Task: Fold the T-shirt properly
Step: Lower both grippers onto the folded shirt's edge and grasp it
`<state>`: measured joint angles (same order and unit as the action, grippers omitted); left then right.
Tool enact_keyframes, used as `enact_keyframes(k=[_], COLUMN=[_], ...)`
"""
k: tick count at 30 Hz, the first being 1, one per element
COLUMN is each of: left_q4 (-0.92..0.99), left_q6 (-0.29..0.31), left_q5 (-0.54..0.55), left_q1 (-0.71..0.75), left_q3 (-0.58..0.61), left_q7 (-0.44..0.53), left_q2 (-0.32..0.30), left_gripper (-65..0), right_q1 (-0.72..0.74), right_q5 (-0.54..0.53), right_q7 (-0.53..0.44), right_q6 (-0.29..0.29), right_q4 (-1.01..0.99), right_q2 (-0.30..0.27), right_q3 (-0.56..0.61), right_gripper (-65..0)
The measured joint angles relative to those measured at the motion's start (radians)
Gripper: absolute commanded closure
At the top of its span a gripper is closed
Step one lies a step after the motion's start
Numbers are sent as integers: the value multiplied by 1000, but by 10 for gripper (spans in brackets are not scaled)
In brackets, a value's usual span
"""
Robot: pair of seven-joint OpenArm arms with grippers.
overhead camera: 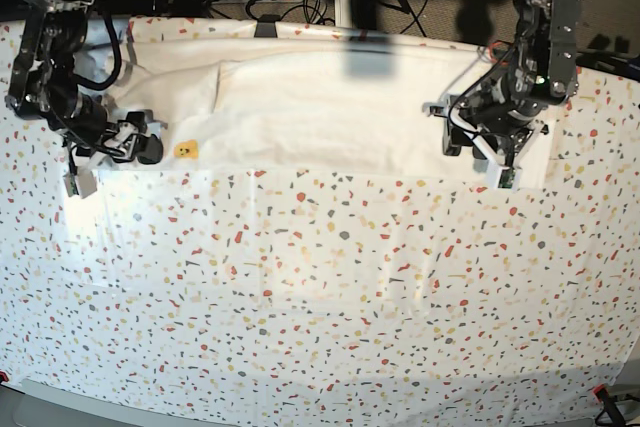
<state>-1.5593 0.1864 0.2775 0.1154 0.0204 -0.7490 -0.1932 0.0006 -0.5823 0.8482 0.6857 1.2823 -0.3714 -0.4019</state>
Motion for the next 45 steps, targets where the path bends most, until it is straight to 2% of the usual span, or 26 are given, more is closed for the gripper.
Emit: enact_keyframes(k=[3,6,10,15,18,26,30,33,38,41,45], left_q4=[14,63,197,356,384,401,301,172,-95,-132,-126], left_q6=[-2,-2,6,28,26,11,-23,-26,-21,-23,-31], left_q5=[-4,-10,5,29,29,14,-27,-30,-76,-76,-79], left_q1=[-33,-77,-174,-285,-317,-384,-380,-359,-377,-347,-212], left_q3=[1,1,0,-1,-1,1,1,2,3,3,4], left_q7=[-20,-15,25,69,65,-20,-141,-248,-247,-280,-340], left_q2=[0,0,0,0,3,6,2,-2,-3,-3,-3], left_gripper=[-279,-279,-279,-279,-279,-279,-279,-279,-279,-279,-279], right_q1=[17,22,40,68,114,227,235,235,235,235,235], right_q5=[51,83,123,189,211,217,227,233,233,233,233], right_q7=[-28,-93,-115,-137,-114,-126,-118,-115,-115,-114,-110], right_q6=[-3,-48,-95,-130,-162,-165,-135,-135,-132,-132,-132], right_q4=[1,2,3,2,-18,-156,-144,-142,-142,-142,-141], right_q2=[-3,-3,-3,8,9,8,8,8,8,8,8], right_q3=[79,146,204,213,214,213,213,213,213,213,213], right_gripper=[-342,-342,-342,-342,-342,-342,-342,-342,-342,-342,-342])
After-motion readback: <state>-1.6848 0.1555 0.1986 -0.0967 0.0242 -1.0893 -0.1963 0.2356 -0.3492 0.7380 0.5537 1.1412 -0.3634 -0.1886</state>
